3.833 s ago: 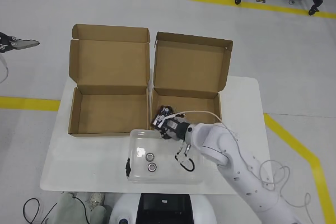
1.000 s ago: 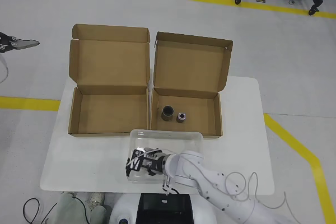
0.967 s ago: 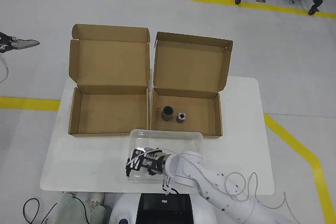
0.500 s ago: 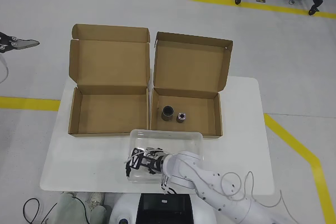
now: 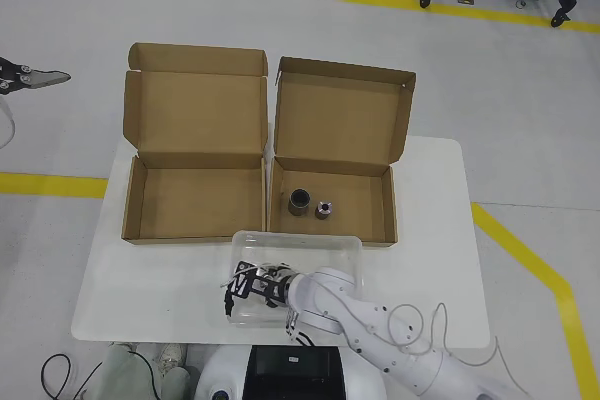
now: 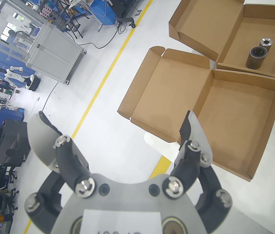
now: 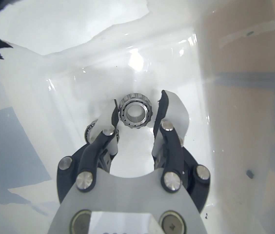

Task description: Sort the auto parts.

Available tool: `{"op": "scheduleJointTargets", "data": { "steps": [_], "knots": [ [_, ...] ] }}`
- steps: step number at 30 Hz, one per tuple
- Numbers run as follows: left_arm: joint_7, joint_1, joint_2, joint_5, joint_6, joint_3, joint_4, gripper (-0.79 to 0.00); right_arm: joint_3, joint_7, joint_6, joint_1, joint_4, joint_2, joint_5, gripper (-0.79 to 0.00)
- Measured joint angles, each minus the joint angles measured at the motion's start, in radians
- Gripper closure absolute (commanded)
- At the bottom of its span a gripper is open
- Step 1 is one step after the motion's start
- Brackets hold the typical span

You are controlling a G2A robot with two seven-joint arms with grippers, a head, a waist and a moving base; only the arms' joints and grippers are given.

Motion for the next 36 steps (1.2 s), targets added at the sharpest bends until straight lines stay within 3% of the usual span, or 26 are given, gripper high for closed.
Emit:
{"op": "scheduleJointTargets", "data": {
  "steps": [16, 23, 36],
  "knots": [
    [0.000, 0.000, 0.000, 0.000, 0.000, 0.000, 0.000, -0.785, 0.042, -0.051, 0.007, -0.051, -0.073, 0.012, -0.070, 0.000],
    [0.000, 0.000, 0.000, 0.000, 0.000, 0.000, 0.000, -0.785, 0.096, -0.184, -0.030, -0.126, -0.148, 0.042, -0.107, 0.000],
    [0.000, 0.000, 0.000, 0.000, 0.000, 0.000, 0.000, -0.785, 0.260, -0.594, -0.150, -0.252, -0.195, 0.100, -0.081, 0.000]
  ]
}}
